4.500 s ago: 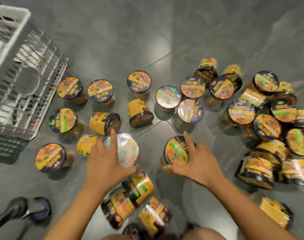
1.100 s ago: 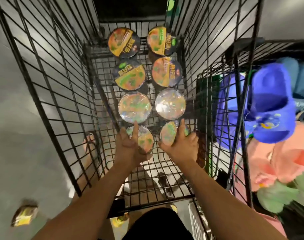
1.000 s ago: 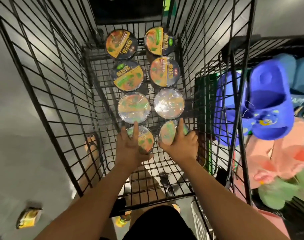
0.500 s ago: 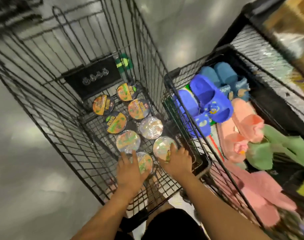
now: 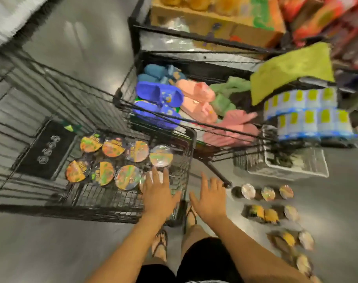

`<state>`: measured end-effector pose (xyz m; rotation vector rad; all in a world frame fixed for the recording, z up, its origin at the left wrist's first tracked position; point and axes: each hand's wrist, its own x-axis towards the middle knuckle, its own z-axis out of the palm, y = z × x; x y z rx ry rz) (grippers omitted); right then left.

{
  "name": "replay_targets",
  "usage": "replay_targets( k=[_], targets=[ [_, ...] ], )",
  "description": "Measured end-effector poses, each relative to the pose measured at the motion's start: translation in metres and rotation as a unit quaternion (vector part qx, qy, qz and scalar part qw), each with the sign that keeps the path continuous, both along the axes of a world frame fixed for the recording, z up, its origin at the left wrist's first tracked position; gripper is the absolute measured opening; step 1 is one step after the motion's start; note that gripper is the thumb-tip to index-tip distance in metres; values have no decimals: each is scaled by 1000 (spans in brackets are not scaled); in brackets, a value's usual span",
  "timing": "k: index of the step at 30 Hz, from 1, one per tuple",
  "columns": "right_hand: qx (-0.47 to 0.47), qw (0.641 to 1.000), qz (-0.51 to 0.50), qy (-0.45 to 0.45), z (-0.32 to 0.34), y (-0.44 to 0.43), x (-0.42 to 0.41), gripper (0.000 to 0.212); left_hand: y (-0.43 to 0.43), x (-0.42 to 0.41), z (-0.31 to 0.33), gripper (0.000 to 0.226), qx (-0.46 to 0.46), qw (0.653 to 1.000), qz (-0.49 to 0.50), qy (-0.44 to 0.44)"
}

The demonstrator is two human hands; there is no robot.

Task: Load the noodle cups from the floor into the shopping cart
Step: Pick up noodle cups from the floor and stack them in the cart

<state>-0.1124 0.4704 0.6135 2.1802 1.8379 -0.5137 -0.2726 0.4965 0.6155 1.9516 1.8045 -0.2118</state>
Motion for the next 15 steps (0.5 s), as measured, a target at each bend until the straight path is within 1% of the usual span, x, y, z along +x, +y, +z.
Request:
replay_targets(
  k=[3,6,7,9,11,15],
  targets=[
    [-29,996,-85,3,-9,-62,24,77,-27,33,5,87,6,996,-91,-13],
    [-59,984,-169,-10,-7,-114,50,79,-59,69,4,88,-10,983,-184,-6],
    [-56,978,-201,-14,-9,-130,58,79,-70,81,3,88,-21,977,-213,-2],
    [-59,958,-282,11,-7,-162,76,80,-94,105,0,87,-46,963,-266,8],
    [-57,935,-349,10,-11,-195,96,82,-116,130,-4,87,-68,945,-318,26],
    [-90,890,-446,32,-20,-261,140,85,-156,181,-20,87,-77,902,-420,64]
  ],
)
